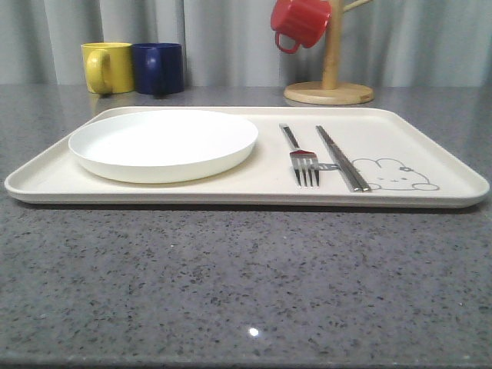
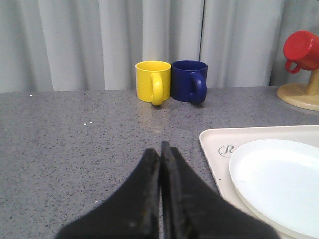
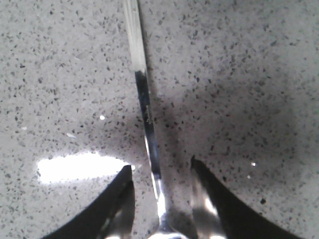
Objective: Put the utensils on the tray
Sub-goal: 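Grasp the silver spoon by its handle with the right gripper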
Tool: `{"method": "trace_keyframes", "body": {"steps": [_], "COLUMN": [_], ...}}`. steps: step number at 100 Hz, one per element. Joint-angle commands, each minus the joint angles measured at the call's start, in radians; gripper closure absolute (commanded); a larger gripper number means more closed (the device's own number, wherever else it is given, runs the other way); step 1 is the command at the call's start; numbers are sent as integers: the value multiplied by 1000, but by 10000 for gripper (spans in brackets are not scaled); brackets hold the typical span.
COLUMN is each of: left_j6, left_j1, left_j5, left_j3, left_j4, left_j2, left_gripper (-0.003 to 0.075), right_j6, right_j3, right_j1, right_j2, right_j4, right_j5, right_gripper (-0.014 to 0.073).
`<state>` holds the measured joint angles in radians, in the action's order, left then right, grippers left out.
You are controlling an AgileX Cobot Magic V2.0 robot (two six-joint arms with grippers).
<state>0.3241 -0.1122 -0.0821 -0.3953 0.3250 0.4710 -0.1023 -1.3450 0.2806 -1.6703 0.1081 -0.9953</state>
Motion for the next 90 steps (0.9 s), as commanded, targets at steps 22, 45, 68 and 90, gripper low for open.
{"method": "trace_keyframes", "body": {"steps": [22, 45, 68, 90], "left_j6": [1, 1, 1, 1], "left_j1": [2, 2, 2, 2], "left_j5": [82, 82, 82, 82], "left_j3": [-29, -29, -29, -29], "left_j4": [11, 11, 11, 11], "left_j2": [4, 4, 4, 4], "left_gripper": [738, 738, 738, 738], "right_j6": [-29, -71, -71, -71], "right_j3": [-18, -18, -18, -18], "right_j1": [6, 5, 5, 5], "right_j2": [20, 20, 20, 20], "right_j4": [14, 55, 55, 55], "right_j5": [53, 56, 74, 78], "right_gripper": [305, 305, 305, 305]}}
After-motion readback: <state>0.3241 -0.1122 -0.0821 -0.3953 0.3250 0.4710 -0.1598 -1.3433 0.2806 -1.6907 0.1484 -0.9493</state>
